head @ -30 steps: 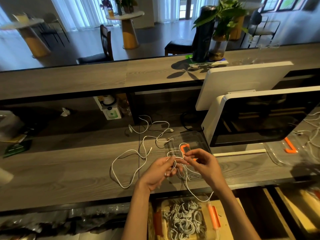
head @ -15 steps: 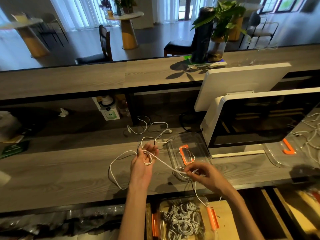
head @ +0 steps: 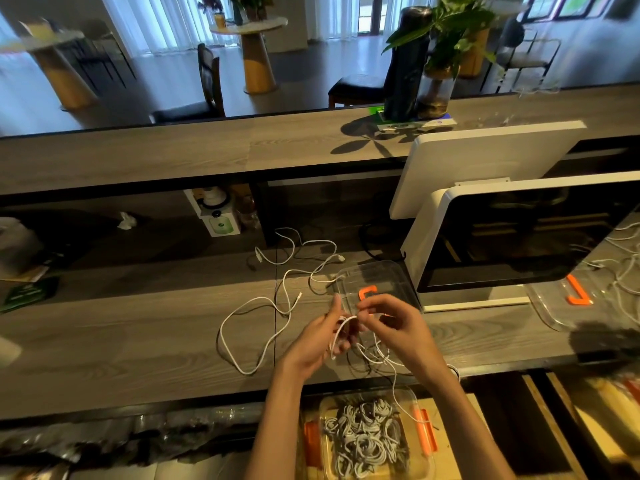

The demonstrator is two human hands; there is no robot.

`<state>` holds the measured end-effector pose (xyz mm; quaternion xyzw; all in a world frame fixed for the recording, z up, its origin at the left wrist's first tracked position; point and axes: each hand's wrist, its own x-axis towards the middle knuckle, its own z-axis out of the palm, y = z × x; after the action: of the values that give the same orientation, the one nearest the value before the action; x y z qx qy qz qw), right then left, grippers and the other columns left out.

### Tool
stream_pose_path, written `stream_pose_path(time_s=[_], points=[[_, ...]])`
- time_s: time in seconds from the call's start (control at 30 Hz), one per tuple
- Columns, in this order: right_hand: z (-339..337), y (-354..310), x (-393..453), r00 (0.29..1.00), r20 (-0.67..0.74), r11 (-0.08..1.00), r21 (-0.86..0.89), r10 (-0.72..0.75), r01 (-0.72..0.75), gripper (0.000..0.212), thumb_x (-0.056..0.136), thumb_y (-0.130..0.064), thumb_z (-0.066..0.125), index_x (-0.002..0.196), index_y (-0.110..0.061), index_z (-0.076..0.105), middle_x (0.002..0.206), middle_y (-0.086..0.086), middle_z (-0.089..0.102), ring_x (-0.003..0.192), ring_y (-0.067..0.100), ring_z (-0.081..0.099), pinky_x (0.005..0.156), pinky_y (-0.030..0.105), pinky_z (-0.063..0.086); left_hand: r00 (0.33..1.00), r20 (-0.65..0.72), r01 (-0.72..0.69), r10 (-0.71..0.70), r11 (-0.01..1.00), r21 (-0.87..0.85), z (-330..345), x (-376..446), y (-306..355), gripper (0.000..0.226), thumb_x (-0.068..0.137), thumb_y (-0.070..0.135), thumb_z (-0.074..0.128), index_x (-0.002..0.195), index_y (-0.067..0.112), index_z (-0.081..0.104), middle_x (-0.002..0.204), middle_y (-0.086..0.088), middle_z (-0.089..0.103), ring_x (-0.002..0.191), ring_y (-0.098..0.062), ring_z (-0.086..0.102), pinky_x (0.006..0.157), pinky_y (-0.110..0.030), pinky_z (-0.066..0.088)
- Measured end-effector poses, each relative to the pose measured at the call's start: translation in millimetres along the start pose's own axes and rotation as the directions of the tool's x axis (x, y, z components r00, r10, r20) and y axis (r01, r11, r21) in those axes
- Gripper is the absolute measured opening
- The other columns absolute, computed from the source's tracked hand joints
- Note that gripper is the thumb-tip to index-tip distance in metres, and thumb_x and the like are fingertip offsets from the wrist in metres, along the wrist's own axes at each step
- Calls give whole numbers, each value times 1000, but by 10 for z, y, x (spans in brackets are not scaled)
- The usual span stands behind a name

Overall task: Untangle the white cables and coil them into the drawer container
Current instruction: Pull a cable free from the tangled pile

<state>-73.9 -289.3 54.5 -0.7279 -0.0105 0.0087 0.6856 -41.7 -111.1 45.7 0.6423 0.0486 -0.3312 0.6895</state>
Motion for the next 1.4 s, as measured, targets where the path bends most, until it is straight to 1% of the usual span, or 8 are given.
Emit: stream_pose_path(time_s=[0.13, 0.23, 0.57, 0.7, 0.9, 1.1, 1.27, 1.4], points=[[-48, 132, 32, 991, -135, 997, -83, -17, 6, 14, 88, -12, 77, 101, -16, 75, 101, -3, 77, 98, 16, 73, 88, 46, 60, 967, 253, -65, 35, 992, 111, 63, -78, 38, 53, 95, 57, 54, 108, 6, 65, 80, 1, 63, 64, -6, 49, 57, -15, 38], [-108, 188, 26, 989, -147, 995, -104, -8, -7, 14, 87, -14, 79, 100, -18, 76, 100, -3, 77, 97, 17, 73, 86, 46, 60, 959, 273, -121, 82, 984, 130, 40, -71, 35, 41, 103, 42, 46, 107, 8, 67, 78, 4, 60, 65, -7, 46, 59, -17, 36], [-284, 207, -7, 997, -72, 985, -170, 7, -19, 7, 91, -21, 76, 98, -21, 75, 93, -4, 75, 81, 11, 69, 68, 22, 53, 939, -261, -227, 225, 974, 22, -101, 40, 14, 39, 108, 29, 40, 111, 12, 75, 88, 1, 71, 72, -6, 53, 58, -16, 37], [-338, 216, -39, 999, -19, 955, -291, 48, -51, 9, 92, -21, 75, 99, -26, 75, 93, -14, 73, 83, 3, 68, 66, 16, 50, 857, -495, -314, 144, 907, -281, -167, 31, 42, 37, 109, 28, 39, 109, 9, 71, 100, -4, 76, 86, -12, 64, 70, -25, 43], [-320, 204, -68, 941, 276, 883, -467, 194, -45, 17, 97, -16, 68, 106, -28, 76, 110, -15, 71, 93, 1, 67, 78, 21, 56, 871, -487, -415, 73, 641, -646, -193, 28, 140, 39, 110, 26, 35, 108, 0, 64, 87, -12, 70, 86, -22, 69, 87, -35, 54], [-214, -33, -118, 788, 569, 940, -341, 234, -33, 19, 99, -19, 67, 116, -18, 74, 109, -10, 71, 104, 10, 67, 88, 24, 55, 893, -437, -306, 110, 860, -408, -149, 113, 33, 31, 110, 23, 35, 96, 5, 57, 74, -4, 48, 57, -7, 42, 53, -20, 31], [-82, -41, -73, 950, 306, 994, 58, 70, -92, 21, 94, -17, 70, 115, -13, 72, 99, 7, 69, 87, 32, 60, 74, 35, 50, 981, -188, -65, 54, 996, -53, -33, 10, 23, 52, 105, 50, 38, 97, 10, 71, 78, -4, 64, 67, -11, 56, 63, -23, 45], [-57, 5, -11, 1000, -8, 996, 83, 19, -18, 23, 86, -23, 76, 106, -13, 74, 98, 8, 74, 94, 24, 70, 83, 36, 55, 995, 88, 50, -51, 999, 19, 56, -72, 56, 69, 100, 66, 34, 105, 8, 70, 81, -4, 67, 68, -11, 57, 63, -22, 44]])
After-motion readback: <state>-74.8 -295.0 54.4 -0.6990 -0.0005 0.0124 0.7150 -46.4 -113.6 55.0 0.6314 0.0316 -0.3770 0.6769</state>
